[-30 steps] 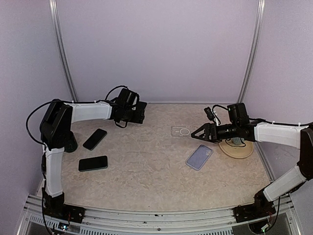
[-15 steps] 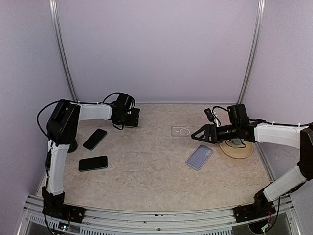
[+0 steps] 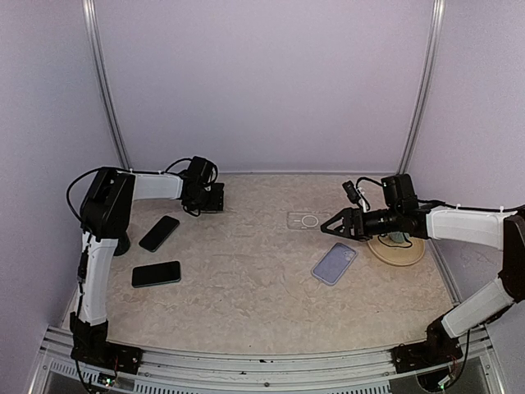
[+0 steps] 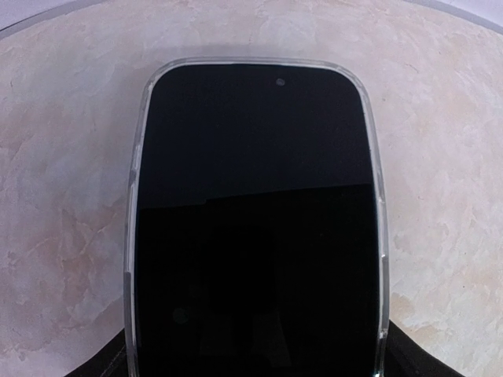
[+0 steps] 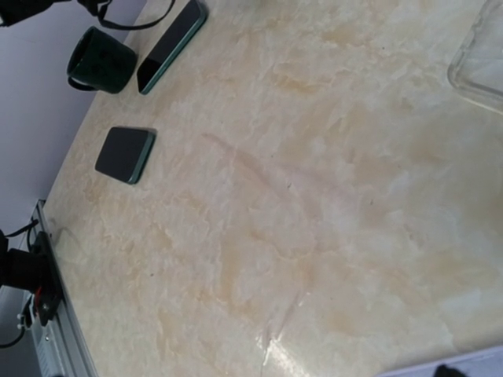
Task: Put the phone into the phone case
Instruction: Place the phone with the phone case at the center of the board.
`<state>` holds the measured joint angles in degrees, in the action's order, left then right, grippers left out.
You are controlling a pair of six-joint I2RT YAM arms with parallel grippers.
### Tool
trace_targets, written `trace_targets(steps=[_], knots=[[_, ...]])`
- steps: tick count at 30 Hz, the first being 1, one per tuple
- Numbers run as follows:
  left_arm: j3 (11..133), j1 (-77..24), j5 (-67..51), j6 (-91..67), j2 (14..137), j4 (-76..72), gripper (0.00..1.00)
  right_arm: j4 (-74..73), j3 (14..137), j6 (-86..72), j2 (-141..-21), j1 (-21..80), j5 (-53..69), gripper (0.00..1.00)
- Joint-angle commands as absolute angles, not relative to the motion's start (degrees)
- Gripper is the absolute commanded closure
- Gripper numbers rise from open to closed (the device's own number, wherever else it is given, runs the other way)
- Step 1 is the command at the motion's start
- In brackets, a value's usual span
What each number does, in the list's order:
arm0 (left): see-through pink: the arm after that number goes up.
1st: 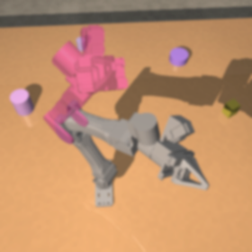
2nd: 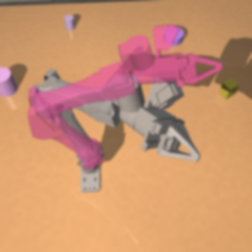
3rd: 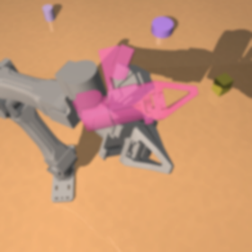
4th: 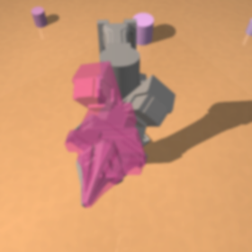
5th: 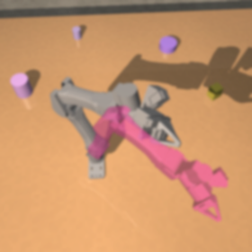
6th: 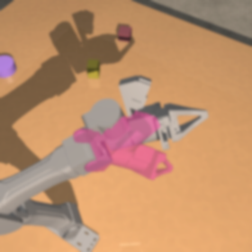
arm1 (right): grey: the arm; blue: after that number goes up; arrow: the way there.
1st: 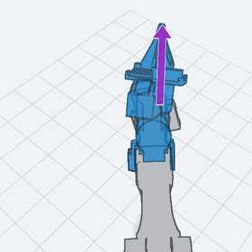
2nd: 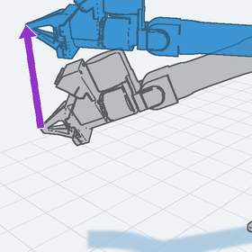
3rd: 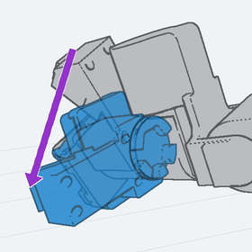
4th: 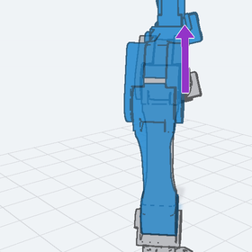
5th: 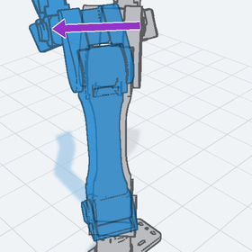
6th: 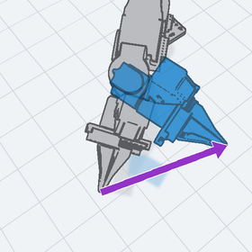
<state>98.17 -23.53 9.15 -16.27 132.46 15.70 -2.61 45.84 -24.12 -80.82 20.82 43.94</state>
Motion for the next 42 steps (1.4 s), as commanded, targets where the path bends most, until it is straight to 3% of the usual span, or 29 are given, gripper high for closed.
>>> trace_targets(steps=[1, 13, 42], knots=[[101.5, -23.4, 11.3, -17.6, 133.5, 15.0, 0.38, -1.1, 45.8, -24.6, -82.0, 20.3, 44.6, 0.00], [102.7, -23.0, 13.1, -20.4, 134.6, 17.6, 0.27, -1.8, 46.3, -24.3, -81.9, 20.3, 44.6, 0.00], [102.3, -23.0, 15.3, -21.0, 134.9, 18.1, 0.15, -1.7, 45.9, -24.4, -82.0, 20.3, 44.9, 0.00]])
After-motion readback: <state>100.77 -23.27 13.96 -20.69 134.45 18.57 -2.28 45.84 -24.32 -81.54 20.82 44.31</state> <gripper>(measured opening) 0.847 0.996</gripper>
